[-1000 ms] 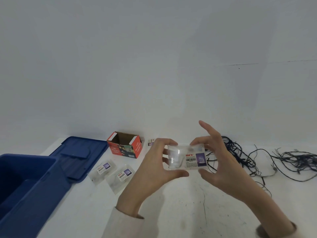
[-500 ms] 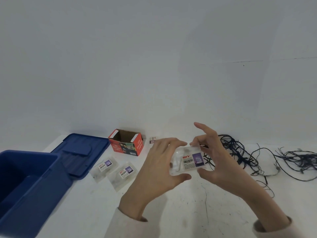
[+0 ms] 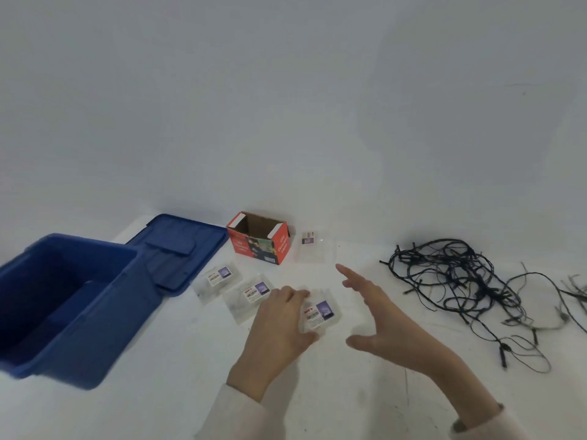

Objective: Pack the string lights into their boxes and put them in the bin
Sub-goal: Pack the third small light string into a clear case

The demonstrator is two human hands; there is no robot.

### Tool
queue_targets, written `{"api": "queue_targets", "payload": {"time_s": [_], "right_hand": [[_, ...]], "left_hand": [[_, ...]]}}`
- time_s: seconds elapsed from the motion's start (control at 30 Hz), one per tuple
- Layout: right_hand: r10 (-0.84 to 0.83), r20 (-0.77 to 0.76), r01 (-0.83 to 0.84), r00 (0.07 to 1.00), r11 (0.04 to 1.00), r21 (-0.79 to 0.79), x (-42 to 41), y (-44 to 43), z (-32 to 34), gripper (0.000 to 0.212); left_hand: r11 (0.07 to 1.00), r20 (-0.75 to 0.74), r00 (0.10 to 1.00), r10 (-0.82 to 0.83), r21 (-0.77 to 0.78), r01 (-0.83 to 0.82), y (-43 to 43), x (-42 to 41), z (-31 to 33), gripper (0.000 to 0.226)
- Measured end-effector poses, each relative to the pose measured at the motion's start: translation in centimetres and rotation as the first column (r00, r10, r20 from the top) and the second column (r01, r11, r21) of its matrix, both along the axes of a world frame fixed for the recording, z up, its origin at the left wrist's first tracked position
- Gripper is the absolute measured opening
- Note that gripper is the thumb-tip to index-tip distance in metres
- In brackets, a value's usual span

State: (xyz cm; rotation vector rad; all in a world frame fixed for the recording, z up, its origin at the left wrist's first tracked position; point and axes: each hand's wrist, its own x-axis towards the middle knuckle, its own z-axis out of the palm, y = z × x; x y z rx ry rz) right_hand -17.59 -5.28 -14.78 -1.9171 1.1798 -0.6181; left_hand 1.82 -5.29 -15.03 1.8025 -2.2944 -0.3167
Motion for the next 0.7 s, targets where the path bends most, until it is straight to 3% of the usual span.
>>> {"api": "queue_targets", "payload": {"time_s": [0.23,0.43,0.57,0.7], "right_hand": [[0.049,-0.052,-0.046,0.997,0.997,0.056,1.4,-1.1,-1.3,0.073],[0.043,-0.071,-0.040,0.997,0.998,0.038,2.2,-1.4,-0.6,0.058],[0.010,-0.085,-0.007,0.996,0.999,0.034,1.2,-0.4,1.3,0.049],[-0.116,-0.078,0.115,0.990,0.993,-0.013,-2.0,1.8,3.8,0.045]], "left_hand": [[0.979,0.013,0.985,0.174,0.107,-0.175,-0.1,2.2,-2.1,0.074],[0.980,0.012,0.986,0.165,0.113,-0.166,0.2,2.3,-1.8,0.084],[0.994,-0.066,0.993,0.096,0.053,-0.092,0.8,0.8,-0.1,0.082],[0.994,-0.190,0.977,-0.095,0.035,0.103,1.5,-4.6,2.0,0.066]]}}
